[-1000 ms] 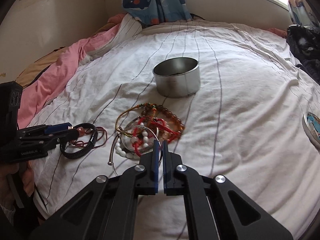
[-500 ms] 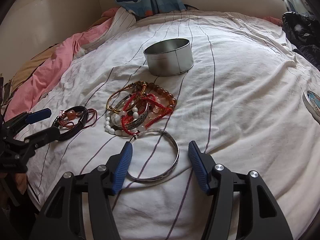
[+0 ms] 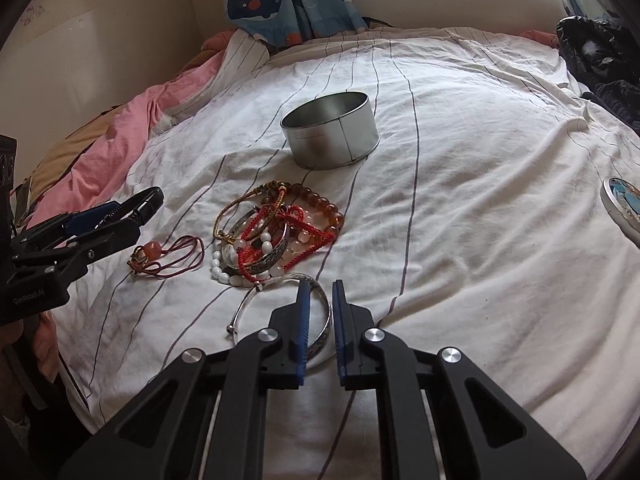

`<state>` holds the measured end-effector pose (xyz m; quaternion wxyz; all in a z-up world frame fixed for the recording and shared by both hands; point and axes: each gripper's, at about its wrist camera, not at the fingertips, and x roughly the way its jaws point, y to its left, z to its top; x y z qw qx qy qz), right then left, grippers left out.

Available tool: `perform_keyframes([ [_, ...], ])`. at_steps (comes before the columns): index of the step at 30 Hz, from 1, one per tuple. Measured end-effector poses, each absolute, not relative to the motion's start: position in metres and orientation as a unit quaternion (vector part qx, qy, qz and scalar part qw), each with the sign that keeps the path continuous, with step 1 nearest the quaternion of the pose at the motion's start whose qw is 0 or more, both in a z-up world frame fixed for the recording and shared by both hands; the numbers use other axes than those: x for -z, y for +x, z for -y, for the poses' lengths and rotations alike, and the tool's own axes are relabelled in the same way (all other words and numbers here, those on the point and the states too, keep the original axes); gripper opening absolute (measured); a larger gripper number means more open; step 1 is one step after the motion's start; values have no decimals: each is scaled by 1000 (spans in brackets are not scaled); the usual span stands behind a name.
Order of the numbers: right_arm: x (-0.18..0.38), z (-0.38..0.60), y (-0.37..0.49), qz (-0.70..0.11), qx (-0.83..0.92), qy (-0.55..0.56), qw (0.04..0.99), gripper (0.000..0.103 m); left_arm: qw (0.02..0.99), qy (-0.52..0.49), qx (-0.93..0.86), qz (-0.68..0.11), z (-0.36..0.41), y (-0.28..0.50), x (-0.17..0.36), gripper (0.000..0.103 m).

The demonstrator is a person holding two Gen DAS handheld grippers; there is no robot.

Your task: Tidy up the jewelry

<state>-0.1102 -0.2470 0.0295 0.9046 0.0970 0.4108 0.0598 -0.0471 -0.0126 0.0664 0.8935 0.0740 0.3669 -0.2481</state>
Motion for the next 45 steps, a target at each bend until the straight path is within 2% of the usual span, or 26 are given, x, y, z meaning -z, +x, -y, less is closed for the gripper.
perform_keyframes([
  [1, -28, 246, -109, -415, -56, 94, 903, 12, 893, 76, 250, -366, 14, -47, -66, 67],
  [2, -25, 245, -108, -423, -50, 88, 900, 23, 891, 79, 251, -369, 15, -46, -64, 67],
  [3, -23, 244, -108, -427, -46, 84, 899, 44, 890, 81, 250, -373, 17, -45, -61, 67],
  [6, -25, 243, -110, -422, -61, 95, 899, 63, 885, 75, 253, -383, 19, -43, -53, 67],
  [8, -26, 243, -111, -418, -73, 106, 899, 69, 883, 74, 256, -385, 21, -43, -51, 67],
  [11, -21, 235, -108, -428, -67, 79, 898, 69, 883, 71, 261, -384, 23, -43, -50, 67],
  [13, -19, 228, -106, -432, -65, 60, 898, 67, 883, 66, 264, -384, 23, -43, -51, 67],
  [15, -19, 226, -106, -433, -65, 51, 898, 52, 883, 62, 265, -383, 23, -43, -51, 67],
  [17, -19, 227, -107, -432, -63, 49, 899, 46, 883, 61, 265, -383, 23, -43, -52, 67],
  [18, -20, 227, -107, -430, -62, 49, 899, 37, 883, 60, 265, -384, 22, -42, -52, 67],
  [19, -20, 228, -107, -430, -62, 50, 900, 34, 883, 60, 265, -384, 22, -42, -51, 67],
  [25, -22, 228, -108, -427, -63, 45, 901, 30, 881, 60, 265, -387, 23, -41, -50, 67],
  [30, -25, 233, -110, -421, -70, 63, 902, 12, 881, 58, 265, -386, 24, -41, -50, 67],
  [39, -30, 237, -112, -415, -67, 71, 904, 5, 883, 56, 268, -382, 24, -40, -52, 67],
  [45, -19, 243, -108, -440, -76, 99, 889, 8, 883, 61, 270, -378, 27, -41, -54, 67],
])
